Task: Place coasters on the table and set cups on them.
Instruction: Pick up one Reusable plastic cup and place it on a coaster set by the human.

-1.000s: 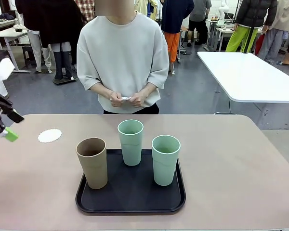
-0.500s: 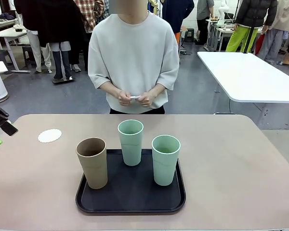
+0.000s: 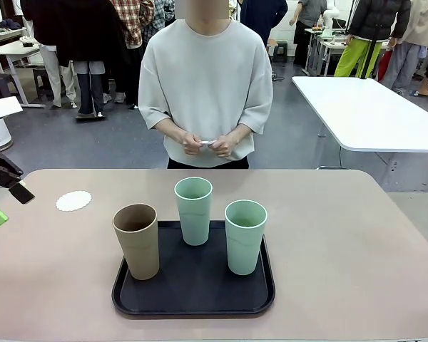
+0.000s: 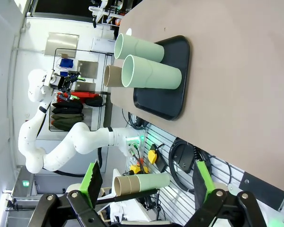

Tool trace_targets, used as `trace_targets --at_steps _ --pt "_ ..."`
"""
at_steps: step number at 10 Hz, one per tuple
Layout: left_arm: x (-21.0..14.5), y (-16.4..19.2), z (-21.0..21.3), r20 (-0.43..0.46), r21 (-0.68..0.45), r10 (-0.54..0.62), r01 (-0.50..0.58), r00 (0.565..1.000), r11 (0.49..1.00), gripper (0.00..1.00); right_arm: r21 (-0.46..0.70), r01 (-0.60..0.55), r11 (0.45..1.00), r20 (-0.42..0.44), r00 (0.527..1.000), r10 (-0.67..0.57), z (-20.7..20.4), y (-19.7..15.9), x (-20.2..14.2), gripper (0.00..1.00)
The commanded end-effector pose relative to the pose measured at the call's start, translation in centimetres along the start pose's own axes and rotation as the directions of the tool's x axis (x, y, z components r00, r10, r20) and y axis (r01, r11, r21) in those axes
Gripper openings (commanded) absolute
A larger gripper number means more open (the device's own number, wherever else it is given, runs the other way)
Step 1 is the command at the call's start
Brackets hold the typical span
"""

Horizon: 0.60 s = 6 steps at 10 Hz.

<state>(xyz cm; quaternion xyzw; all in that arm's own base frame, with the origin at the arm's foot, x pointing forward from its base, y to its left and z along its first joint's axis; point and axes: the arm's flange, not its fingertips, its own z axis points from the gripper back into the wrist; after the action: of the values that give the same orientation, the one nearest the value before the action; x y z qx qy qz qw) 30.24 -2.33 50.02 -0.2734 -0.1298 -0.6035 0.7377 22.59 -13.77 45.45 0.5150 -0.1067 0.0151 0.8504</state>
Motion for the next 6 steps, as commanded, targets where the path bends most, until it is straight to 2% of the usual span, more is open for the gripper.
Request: trace_targets --at_steps 1,2,4,5,6 --pt "-1.2 2.4 -0.7 0.1 0.083 -0.293 0.286 0.951 0.955 1.0 0.02 -0.013 1.0 0.005 1.0 0.013 0.0 0.0 0.2 1.0" --pt "-1.6 3.4 -1.7 0.174 0.161 -0.39 0.365 0.904 0.917 1.0 0.02 -0.013 1.0 0.005 1.0 0.013 0.0 0.0 0.2 1.0" --pt "-2.6 5.8 -4.8 0.286 0.26 -0.496 0.432 0.82 0.864 1.0 0.02 -0.013 1.0 0.005 1.0 0.013 0.0 0.0 0.2 1.0" --pt "-2.8 7.1 -6.6 0.357 0.27 -0.471 0.394 0.807 0.879 1.0 0.02 -0.013 1.0 0.005 1.0 0.013 0.0 0.0 0.2 1.0" --pt "-3.2 7.6 -8.6 0.421 0.233 -0.445 0.381 0.79 0.895 1.0 0.02 -0.013 1.0 0.005 1.0 0.013 0.0 0.0 0.2 1.0"
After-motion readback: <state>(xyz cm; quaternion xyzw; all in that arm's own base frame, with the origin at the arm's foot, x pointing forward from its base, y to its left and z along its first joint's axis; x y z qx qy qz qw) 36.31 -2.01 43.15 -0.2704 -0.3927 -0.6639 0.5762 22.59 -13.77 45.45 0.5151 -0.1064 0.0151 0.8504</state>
